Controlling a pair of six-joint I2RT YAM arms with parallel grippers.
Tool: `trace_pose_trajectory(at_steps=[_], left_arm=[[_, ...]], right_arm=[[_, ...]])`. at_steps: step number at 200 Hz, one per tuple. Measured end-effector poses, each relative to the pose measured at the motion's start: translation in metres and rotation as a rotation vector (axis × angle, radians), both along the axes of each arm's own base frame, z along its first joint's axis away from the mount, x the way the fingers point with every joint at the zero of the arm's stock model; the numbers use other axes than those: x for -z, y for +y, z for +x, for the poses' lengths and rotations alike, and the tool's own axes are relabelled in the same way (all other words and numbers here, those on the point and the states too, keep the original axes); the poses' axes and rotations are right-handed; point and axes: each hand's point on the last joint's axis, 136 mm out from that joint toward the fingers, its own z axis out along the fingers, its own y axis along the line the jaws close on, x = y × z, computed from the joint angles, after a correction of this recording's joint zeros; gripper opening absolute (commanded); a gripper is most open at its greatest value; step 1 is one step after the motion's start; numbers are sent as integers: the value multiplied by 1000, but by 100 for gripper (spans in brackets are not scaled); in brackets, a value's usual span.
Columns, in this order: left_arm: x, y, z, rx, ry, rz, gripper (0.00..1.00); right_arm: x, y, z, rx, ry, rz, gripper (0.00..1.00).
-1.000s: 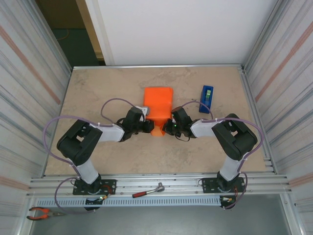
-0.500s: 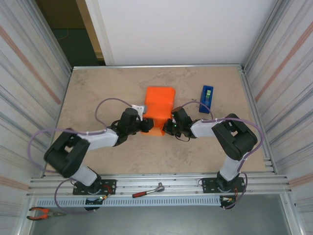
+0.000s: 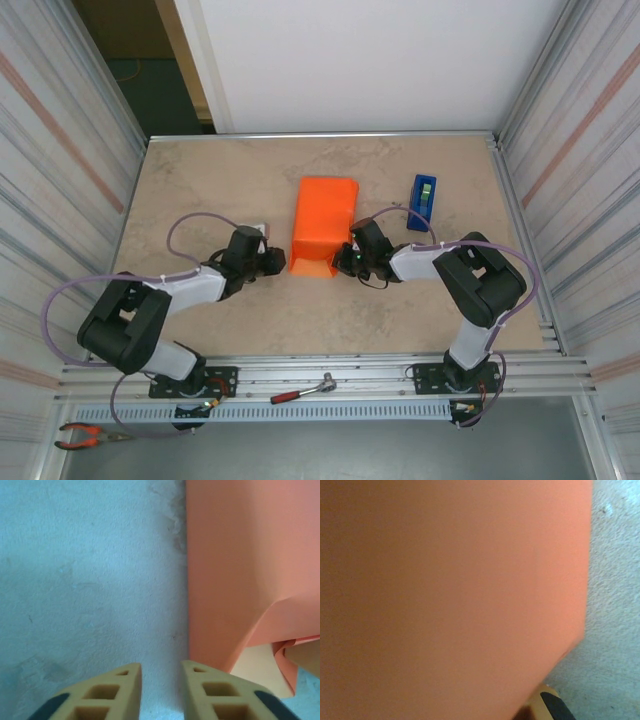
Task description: Wrap the gift box in paper
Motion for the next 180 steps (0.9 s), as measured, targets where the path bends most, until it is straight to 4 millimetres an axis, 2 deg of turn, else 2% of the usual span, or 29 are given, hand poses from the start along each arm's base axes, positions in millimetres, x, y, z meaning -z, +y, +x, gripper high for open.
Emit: trace_pose_trajectory(at_steps=[12, 32, 55, 146, 180], left_arm=[[4, 0, -4, 14, 8, 7, 37], [11, 2, -8, 26, 37, 27, 30], [24, 1, -9, 37, 78, 56, 28], [26, -6, -7, 63, 84, 131, 29], [24, -15, -3, 88, 77, 134, 31]], right_arm=[[0, 0, 0, 0, 0, 0, 0], [0, 0, 0, 0, 0, 0, 0], [0, 0, 0, -6, -4, -2, 0], [0, 0, 0, -16, -6, -3, 0], [1, 0, 0, -20, 1, 7, 0]])
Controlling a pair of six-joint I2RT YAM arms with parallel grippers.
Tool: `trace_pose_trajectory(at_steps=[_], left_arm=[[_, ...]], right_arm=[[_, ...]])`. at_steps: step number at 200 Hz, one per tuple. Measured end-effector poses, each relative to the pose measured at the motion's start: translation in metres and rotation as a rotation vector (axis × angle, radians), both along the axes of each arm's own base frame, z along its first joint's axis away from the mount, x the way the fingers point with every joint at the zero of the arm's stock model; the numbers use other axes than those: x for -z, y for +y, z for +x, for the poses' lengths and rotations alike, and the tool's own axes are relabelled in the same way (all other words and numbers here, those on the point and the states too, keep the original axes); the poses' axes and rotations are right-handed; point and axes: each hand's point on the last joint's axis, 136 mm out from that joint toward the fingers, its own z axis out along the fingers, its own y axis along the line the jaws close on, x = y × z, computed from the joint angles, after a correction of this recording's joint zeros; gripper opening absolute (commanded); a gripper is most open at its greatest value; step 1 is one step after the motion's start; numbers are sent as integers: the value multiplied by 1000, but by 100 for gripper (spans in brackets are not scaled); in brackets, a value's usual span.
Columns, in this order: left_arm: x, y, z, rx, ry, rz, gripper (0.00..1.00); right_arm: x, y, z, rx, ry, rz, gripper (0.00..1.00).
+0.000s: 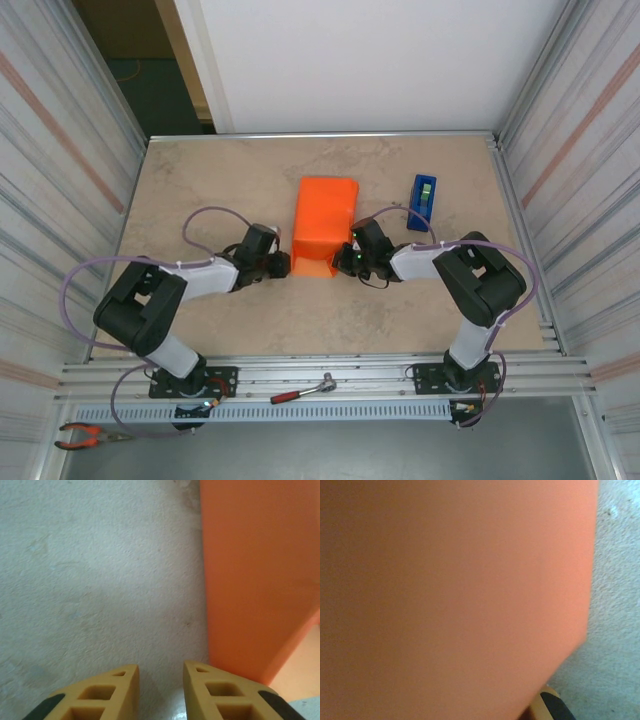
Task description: Wrap the gift box in paper
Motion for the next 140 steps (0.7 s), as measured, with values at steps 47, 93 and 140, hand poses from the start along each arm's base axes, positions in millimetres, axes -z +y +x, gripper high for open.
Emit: trace_pose_trajectory(at_steps=[47, 93, 140], left_arm=[[-4, -44, 4, 120, -18, -107, 31], [-9, -71, 5, 194, -49, -193, 31], [-14, -75, 4, 199, -94, -244, 30]], right_arm=[[0, 0, 0, -2, 2, 2, 0], [0, 0, 0, -2, 2, 2, 0], [0, 0, 0, -2, 2, 1, 0]])
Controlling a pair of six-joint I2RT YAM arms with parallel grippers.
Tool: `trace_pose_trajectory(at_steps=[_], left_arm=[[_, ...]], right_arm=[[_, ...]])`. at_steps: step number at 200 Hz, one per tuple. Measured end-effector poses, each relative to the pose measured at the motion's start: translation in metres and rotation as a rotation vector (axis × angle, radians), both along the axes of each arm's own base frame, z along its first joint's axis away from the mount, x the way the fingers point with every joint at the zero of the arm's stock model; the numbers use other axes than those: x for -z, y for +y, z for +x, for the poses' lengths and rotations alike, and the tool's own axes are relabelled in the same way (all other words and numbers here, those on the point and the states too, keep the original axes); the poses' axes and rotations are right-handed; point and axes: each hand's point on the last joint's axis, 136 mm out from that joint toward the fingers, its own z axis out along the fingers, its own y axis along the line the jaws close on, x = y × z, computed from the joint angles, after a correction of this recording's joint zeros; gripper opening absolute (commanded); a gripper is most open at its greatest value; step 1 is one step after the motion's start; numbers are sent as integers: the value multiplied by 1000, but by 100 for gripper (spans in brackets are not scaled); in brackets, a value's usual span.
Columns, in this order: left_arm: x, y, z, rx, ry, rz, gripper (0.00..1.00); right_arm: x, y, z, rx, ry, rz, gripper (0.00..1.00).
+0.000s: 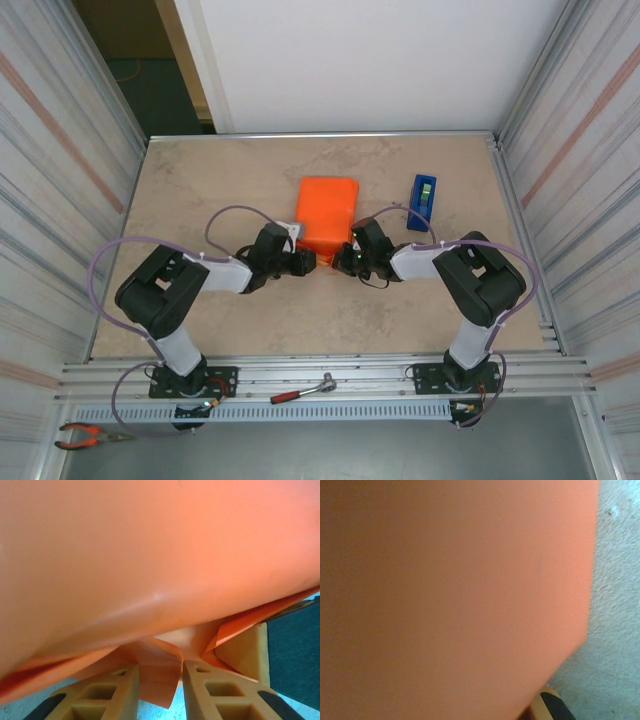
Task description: Wrap the gift box in paper
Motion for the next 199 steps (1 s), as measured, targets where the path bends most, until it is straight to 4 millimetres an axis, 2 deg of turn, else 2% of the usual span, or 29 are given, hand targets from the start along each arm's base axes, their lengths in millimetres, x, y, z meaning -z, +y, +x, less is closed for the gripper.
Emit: trace_pose_trajectory(at_steps=[39, 59, 105, 142, 177, 199], left_arm=[[-5, 6, -8, -8, -23, -11, 32], [-12, 5, -5, -13, -46, -21, 32], [-16, 3, 0, -15, -59, -22, 33], [-19, 0, 8, -18, -70, 9, 50], [-8, 12, -1, -46, -38, 114, 59], [-6, 21, -8, -65, -27, 178, 61]], right_arm=[[0, 0, 0, 0, 1, 0, 0], [0, 0, 0, 0, 1, 0, 0], [0, 0, 0, 0, 1, 0, 0], [0, 0, 0, 0, 0, -1, 0], [0, 0, 0, 0, 0, -1, 0], [0, 0, 0, 0, 0, 0, 0]])
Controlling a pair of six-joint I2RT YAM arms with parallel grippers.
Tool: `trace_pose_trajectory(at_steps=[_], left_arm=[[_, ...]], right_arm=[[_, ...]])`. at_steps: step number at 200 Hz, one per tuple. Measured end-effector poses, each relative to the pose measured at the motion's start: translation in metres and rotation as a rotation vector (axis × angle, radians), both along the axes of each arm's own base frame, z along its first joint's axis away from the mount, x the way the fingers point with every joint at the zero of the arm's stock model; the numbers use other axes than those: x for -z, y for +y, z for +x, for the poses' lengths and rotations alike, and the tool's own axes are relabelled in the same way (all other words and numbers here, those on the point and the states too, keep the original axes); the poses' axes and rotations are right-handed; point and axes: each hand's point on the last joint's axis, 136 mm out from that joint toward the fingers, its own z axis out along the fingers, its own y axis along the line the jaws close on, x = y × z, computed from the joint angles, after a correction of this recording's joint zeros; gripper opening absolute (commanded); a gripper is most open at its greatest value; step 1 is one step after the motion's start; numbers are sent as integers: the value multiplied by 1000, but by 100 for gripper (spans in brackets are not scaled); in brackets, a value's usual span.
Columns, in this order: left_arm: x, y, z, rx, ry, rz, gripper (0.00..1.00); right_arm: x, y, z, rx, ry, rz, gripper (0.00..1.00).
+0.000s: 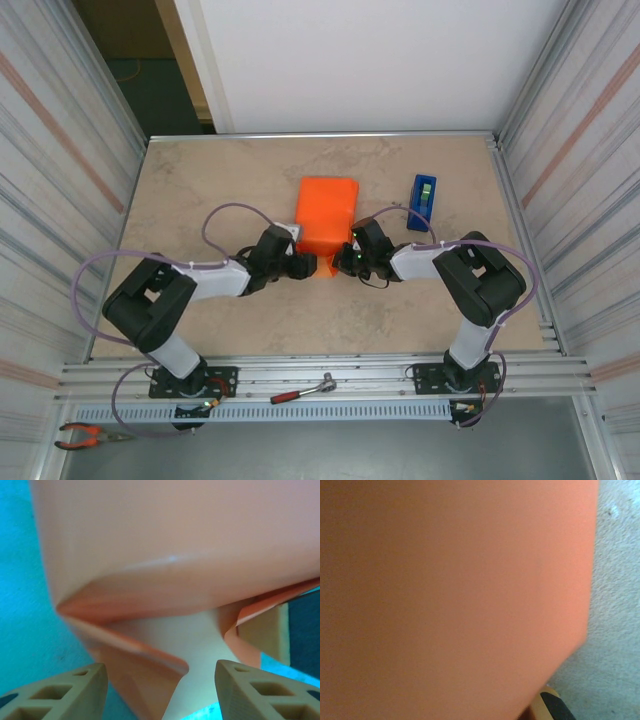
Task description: Wrap the gift box in paper
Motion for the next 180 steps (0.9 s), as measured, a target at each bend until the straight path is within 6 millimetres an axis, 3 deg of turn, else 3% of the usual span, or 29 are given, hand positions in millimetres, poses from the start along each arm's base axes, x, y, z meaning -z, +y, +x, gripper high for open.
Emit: trace_pose_trajectory(at_steps=[68, 180], left_arm=[[0, 7, 2, -17, 1, 56, 57], [12, -21, -7, 55, -7, 33, 58]], right_arm=[[0, 0, 0, 0, 0, 1, 0], [0, 0, 0, 0, 0, 1, 0]])
